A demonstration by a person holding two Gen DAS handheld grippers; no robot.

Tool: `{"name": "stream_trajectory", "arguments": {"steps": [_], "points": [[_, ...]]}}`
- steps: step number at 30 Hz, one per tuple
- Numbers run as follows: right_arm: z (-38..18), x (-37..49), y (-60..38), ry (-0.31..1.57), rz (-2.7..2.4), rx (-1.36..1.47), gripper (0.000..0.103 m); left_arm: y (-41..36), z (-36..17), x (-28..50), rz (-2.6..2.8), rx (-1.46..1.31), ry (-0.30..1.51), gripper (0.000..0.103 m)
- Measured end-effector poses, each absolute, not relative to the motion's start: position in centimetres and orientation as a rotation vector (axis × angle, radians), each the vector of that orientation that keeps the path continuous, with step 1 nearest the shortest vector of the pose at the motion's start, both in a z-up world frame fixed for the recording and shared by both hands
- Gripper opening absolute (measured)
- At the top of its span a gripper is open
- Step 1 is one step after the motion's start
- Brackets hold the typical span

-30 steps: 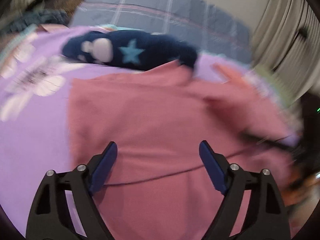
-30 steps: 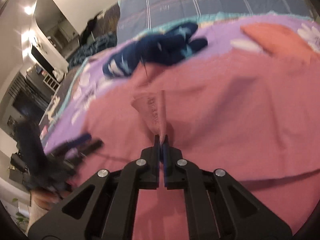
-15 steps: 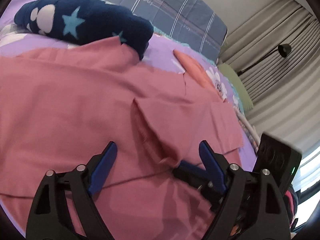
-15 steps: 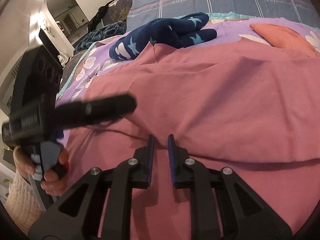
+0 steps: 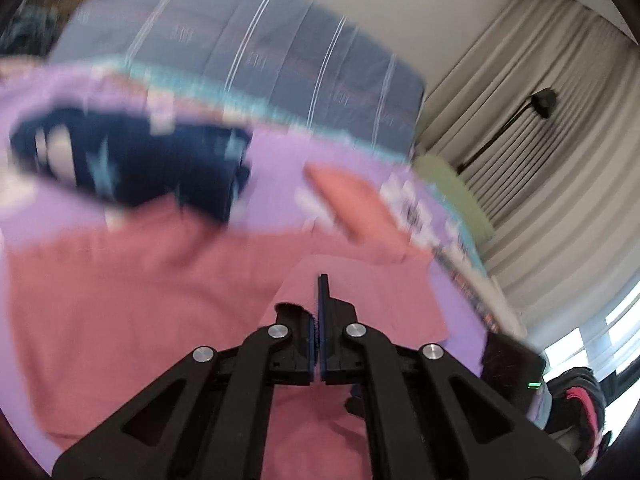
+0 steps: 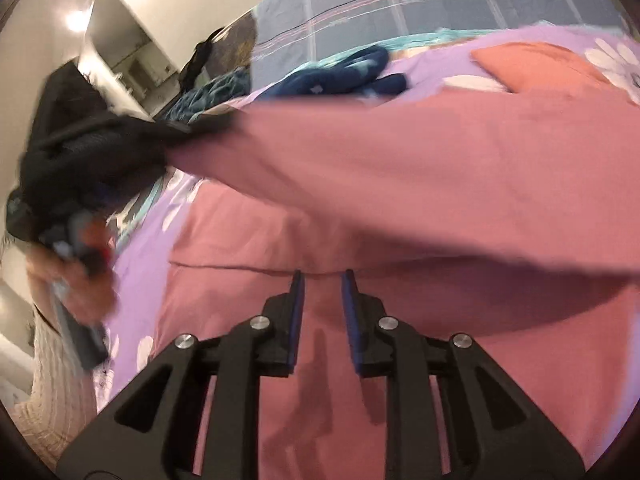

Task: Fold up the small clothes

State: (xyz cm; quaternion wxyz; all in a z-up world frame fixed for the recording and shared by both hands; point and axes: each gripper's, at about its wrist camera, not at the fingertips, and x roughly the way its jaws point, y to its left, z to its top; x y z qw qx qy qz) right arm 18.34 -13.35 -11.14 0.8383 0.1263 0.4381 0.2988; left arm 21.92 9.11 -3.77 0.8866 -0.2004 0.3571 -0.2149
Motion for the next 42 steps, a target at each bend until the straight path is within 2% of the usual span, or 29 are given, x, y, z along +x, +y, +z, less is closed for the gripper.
{"name": "stream_trajectory", "arguments": {"steps": [4, 5, 6, 9, 15, 26, 27, 29, 31, 34, 37, 40, 42], "points": [[-12.0, 19.2, -17.5, 0.904, 0.429, 0.299, 0.019, 10.6, 0.3, 20.5, -0.413, -0.365, 0.638, 0.001], [-12.4, 19.4, -18.9, 0.888, 0.355, 0.346, 0.017, 11.2, 0.5, 20.2, -0.397, -0.356, 0.627, 0.001], [-12.9, 19.6, -19.9, 0.884, 0.327, 0.402, 0.009, 11.9, 0.7, 20.0, -0.377, -0.347, 0.62, 0.001], [-13.7, 19.7, -20.9, 0.903, 0.334, 0.48, 0.009, 15.0, 0.3, 19.3, -0.321, -0.365, 0.624, 0.001], [-12.6, 19.0, -19.1, 0.907, 0.378, 0.374, 0.013, 19.3, -2.6, 18.1, -0.242, -0.391, 0.68, 0.001], [-13.5, 19.4, -19.1, 0.913, 0.38, 0.364, 0.013, 23.9, -12.0, 17.0, -0.03, -0.37, 0.857, 0.001], [-13.5, 19.4, -19.1, 0.914, 0.381, 0.365, 0.013, 24.0, -12.5, 16.9, -0.021, -0.361, 0.869, 0.004], [-13.4, 19.1, -19.2, 0.919, 0.385, 0.361, 0.013, 24.1, -12.4, 16.4, -0.015, -0.359, 0.86, 0.014], [-13.3, 19.0, -19.2, 0.922, 0.388, 0.344, 0.013, 24.1, -11.6, 15.9, -0.003, -0.346, 0.831, 0.033], [-13.1, 18.6, -18.9, 0.927, 0.388, 0.3, 0.014, 23.8, -10.2, 15.4, 0.001, -0.308, 0.78, 0.037], [-12.8, 18.0, -19.0, 0.93, 0.401, 0.276, 0.019, 22.7, -9.7, 15.6, -0.058, -0.294, 0.764, 0.037], [-12.1, 17.3, -19.1, 0.927, 0.421, 0.242, 0.022, 21.6, -10.6, 16.6, -0.041, -0.24, 0.803, 0.044], [-11.6, 16.9, -19.3, 0.919, 0.414, 0.208, 0.024, 21.7, -11.6, 17.4, -0.011, -0.236, 0.826, 0.044]]}}
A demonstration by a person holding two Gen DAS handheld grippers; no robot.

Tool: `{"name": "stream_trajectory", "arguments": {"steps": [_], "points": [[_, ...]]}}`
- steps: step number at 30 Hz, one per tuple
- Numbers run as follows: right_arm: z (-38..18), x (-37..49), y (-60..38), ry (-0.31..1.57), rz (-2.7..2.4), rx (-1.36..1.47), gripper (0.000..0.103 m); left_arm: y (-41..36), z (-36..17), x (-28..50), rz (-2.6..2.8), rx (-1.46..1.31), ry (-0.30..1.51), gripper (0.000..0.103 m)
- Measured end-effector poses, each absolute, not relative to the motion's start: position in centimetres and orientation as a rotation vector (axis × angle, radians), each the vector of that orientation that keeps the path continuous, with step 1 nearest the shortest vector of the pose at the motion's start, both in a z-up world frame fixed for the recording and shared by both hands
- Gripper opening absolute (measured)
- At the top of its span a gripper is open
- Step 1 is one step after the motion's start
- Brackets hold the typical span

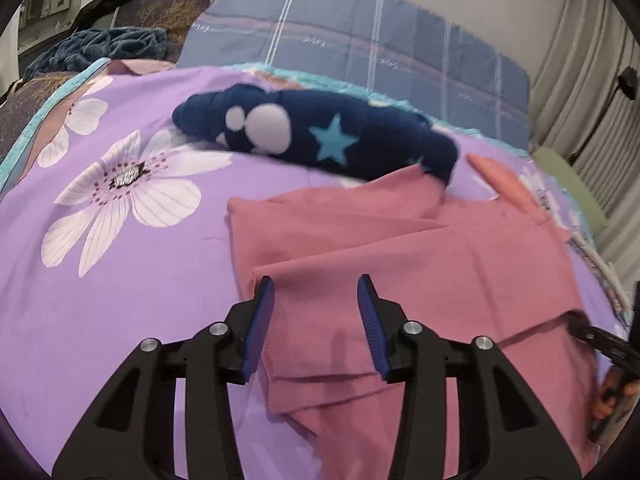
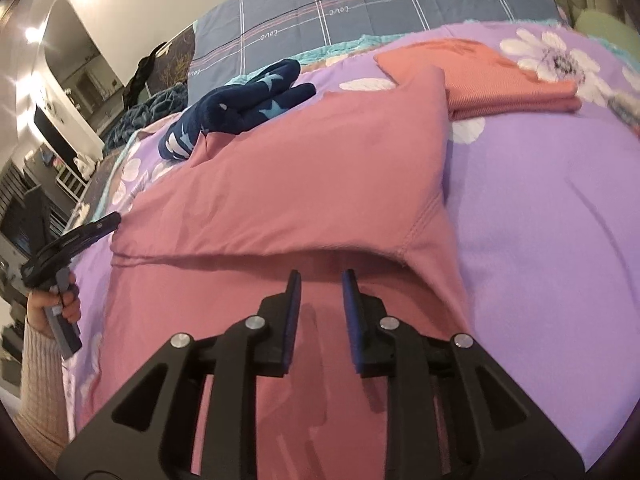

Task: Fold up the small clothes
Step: 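Grasp the folded shirt edge with the left gripper while the right gripper approaches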

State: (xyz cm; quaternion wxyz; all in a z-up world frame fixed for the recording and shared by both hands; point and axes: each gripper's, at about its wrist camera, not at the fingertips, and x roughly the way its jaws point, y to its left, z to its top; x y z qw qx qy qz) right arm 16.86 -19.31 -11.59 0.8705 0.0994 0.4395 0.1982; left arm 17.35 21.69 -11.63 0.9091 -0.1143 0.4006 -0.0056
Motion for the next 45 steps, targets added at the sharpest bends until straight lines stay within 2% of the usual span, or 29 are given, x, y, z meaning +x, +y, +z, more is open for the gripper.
{"name": "stream_trajectory", "arguments": {"steps": [7, 9, 11, 12, 13, 15, 23, 33, 37, 39, 40, 41, 42, 43, 45], "points": [[-7.6, 16.7, -19.0, 0.857, 0.475, 0.173, 0.024, 23.3, -12.0, 15.7, 0.01, -0.318, 0.788, 0.044], [-5.6, 18.1, -16.9, 0.828, 0.505, 0.141, 0.018, 24.2, -12.7, 14.2, -0.001, -0.402, 0.776, 0.044], [-3.8, 19.8, -13.0, 0.805, 0.559, 0.065, 0.018, 24.6, -13.5, 13.1, -0.022, -0.465, 0.774, 0.044], [-3.1, 20.7, -10.4, 0.803, 0.604, 0.016, 0.018, 24.7, -13.9, 12.8, -0.041, -0.488, 0.778, 0.042], [-2.9, 21.2, -8.8, 0.806, 0.629, -0.009, 0.018, 24.8, -14.2, 12.6, -0.057, -0.501, 0.78, 0.029], [-2.6, 22.7, -3.5, 0.832, 0.702, -0.075, 0.018, 24.7, -14.3, 12.6, -0.083, -0.499, 0.788, 0.016], [-6.4, 24.6, 13.7, 0.958, 0.867, -0.312, 0.018, 24.7, -14.5, 12.7, -0.103, -0.507, 0.773, 0.016], [-9.2, 24.0, 19.0, 1.012, 0.902, -0.388, 0.023, 25.6, -13.0, 11.9, -0.123, -0.537, 0.721, 0.016], [-9.3, 24.8, 19.4, 1.021, 0.898, -0.365, 0.023, 24.5, -13.7, 12.6, -0.135, -0.5, 0.758, 0.017], [-9.6, 25.1, 19.8, 1.033, 0.892, -0.376, 0.031, 24.6, -14.5, 13.0, -0.122, -0.513, 0.788, 0.017], [-10.0, 25.1, 20.1, 1.047, 0.889, -0.403, 0.031, 24.7, -14.7, 13.0, -0.123, -0.524, 0.792, 0.017], [-10.4, 25.0, 20.5, 1.055, 0.881, -0.442, 0.027, 24.9, -14.8, 13.0, -0.129, -0.536, 0.79, 0.017], [-10.7, 24.9, 20.7, 1.048, 0.86, -0.479, 0.007, 24.9, -14.7, 13.0, -0.133, -0.535, 0.785, 0.016], [-10.7, 24.9, 20.8, 1.038, 0.853, -0.484, 0.003, 24.9, -14.6, 13.0, -0.135, -0.528, 0.782, 0.014], [-9.6, 25.2, 20.3, 1.001, 0.852, -0.416, 0.003, 24.5, -14.3, 13.0, -0.147, -0.49, 0.779, 0.0]]}}
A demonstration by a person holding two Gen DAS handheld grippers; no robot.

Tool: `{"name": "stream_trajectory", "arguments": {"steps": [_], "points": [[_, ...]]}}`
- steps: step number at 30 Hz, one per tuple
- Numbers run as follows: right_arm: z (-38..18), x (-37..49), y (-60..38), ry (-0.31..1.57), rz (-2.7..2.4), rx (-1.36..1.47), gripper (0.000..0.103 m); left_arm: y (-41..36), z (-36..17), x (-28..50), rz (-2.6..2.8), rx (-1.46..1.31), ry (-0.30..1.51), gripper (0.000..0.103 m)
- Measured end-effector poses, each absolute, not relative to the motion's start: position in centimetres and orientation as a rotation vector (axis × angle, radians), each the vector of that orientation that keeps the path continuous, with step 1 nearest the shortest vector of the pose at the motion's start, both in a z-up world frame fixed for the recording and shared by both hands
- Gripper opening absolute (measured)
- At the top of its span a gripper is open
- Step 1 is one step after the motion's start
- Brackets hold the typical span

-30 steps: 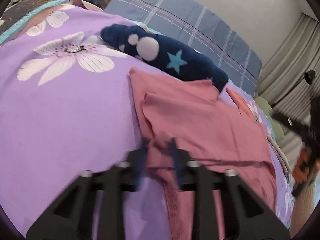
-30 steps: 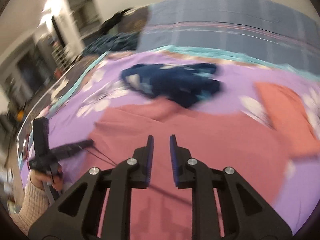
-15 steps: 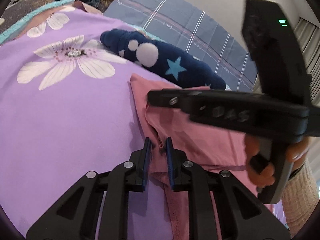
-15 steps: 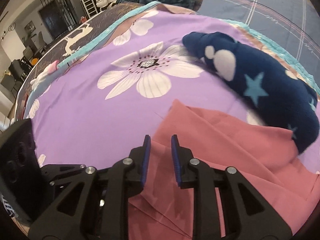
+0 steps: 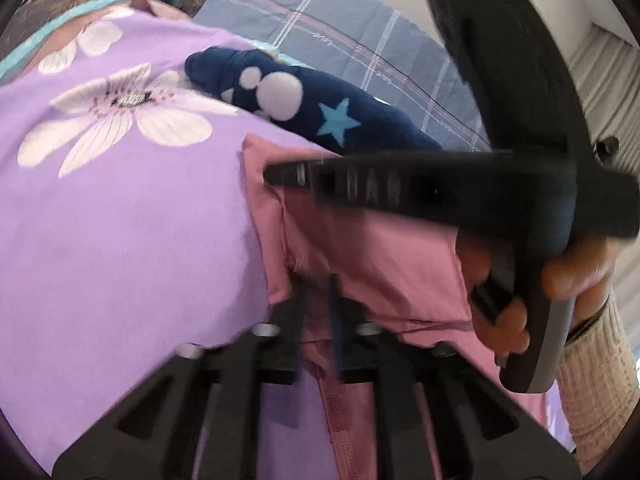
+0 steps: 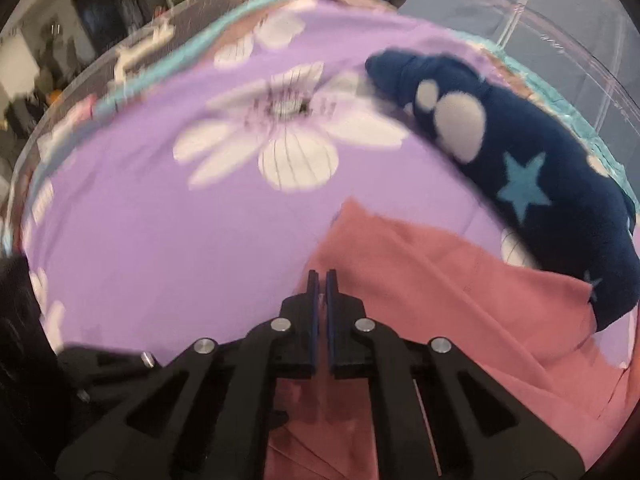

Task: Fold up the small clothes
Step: 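Grasp the folded shirt edge with the left gripper while the right gripper approaches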

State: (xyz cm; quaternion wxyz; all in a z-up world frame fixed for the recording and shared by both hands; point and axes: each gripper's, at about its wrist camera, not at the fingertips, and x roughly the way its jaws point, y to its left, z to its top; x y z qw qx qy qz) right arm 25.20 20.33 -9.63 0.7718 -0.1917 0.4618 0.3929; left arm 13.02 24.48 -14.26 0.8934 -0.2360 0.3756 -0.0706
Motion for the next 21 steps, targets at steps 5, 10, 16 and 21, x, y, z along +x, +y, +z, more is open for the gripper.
{"name": "stream_trajectory", "arguments": {"steps": [5, 10, 16, 21], "points": [[-8.6, 27.1, 19.2, 0.985, 0.843, -0.256, 0.011, 23.8, -14.3, 13.1, -0.141, -0.446, 0.813, 0.0], [-8.6, 27.6, 17.2, 1.009, 0.846, -0.189, 0.027, 25.4, -14.4, 13.0, -0.146, -0.533, 0.773, 0.019], [-6.8, 23.6, 13.4, 0.853, 0.844, -0.324, 0.025, 25.8, -13.8, 12.7, -0.145, -0.549, 0.738, 0.021], [-7.8, 18.9, 13.7, 0.753, 0.965, -0.506, 0.021, 27.1, -13.3, 12.5, -0.038, -0.538, 0.745, 0.021]]}}
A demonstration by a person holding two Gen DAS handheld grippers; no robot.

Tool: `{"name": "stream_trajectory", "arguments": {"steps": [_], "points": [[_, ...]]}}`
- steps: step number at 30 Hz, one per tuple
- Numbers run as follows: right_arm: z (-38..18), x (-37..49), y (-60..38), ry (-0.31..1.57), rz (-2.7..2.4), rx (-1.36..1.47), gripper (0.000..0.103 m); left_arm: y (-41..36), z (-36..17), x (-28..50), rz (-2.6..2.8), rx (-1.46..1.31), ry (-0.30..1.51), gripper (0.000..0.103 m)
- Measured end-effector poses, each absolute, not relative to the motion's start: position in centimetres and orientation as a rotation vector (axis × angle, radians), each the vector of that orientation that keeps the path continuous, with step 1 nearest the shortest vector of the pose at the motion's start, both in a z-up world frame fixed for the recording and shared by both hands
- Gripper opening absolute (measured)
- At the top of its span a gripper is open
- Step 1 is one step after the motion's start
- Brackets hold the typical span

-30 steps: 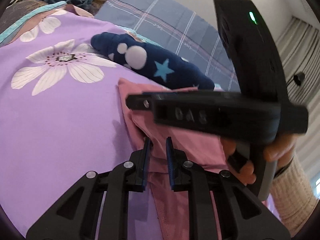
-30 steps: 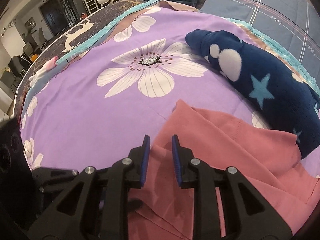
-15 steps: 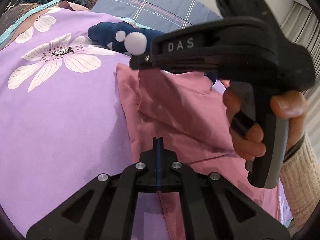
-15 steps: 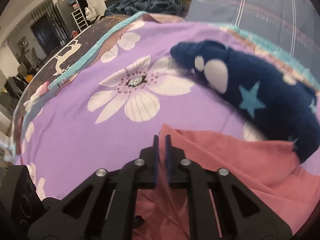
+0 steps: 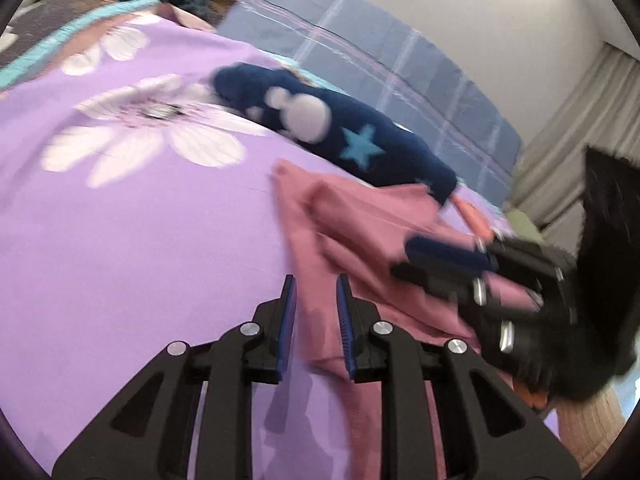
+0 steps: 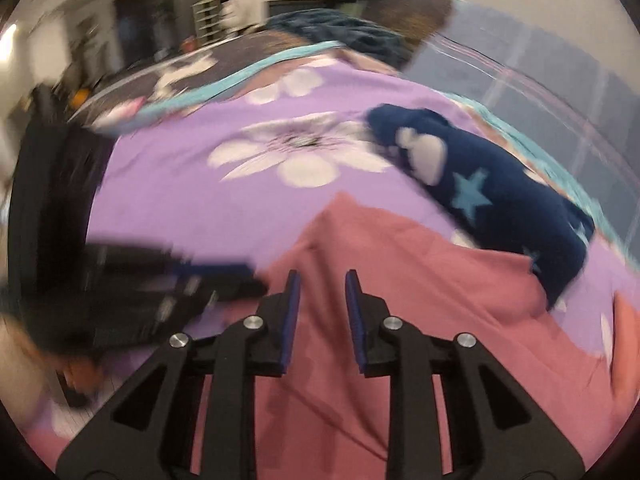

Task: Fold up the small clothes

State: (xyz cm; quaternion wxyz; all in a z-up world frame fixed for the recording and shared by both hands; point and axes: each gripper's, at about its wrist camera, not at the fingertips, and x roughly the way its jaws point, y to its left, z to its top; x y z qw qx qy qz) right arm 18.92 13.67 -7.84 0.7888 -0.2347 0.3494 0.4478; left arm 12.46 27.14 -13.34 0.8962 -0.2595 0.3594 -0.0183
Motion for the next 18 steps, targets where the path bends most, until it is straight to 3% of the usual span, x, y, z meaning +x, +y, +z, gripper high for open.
{"name": "stream_trajectory", "arguments": {"steps": [7, 8, 14, 16, 17, 18], "points": [[-11.7, 18.8, 17.5, 0.715, 0.891, -0.719, 0.018, 32.3, -11.9, 10.7, 0.061, -0.633, 0.638, 0.021], [-11.9, 19.4, 17.6, 0.726, 0.887, -0.698, 0.003, 32.6, -11.9, 10.7, 0.062, -0.643, 0.635, 0.021], [-8.2, 19.5, 15.0, 0.852, 1.104, -0.424, 0.004, 31.9, -11.6, 10.9, 0.018, -0.631, 0.633, 0.021], [-8.3, 19.2, 14.4, 0.946, 1.182, -0.403, 0.015, 31.6, -11.5, 10.8, -0.004, -0.627, 0.635, 0.021], [-9.1, 19.4, 14.1, 1.017, 1.195, -0.394, 0.04, 31.3, -11.6, 10.9, -0.017, -0.618, 0.643, 0.021], [-9.6, 19.5, 13.9, 1.038, 1.17, -0.401, 0.051, 31.1, -11.6, 10.9, -0.02, -0.611, 0.65, 0.023]]}}
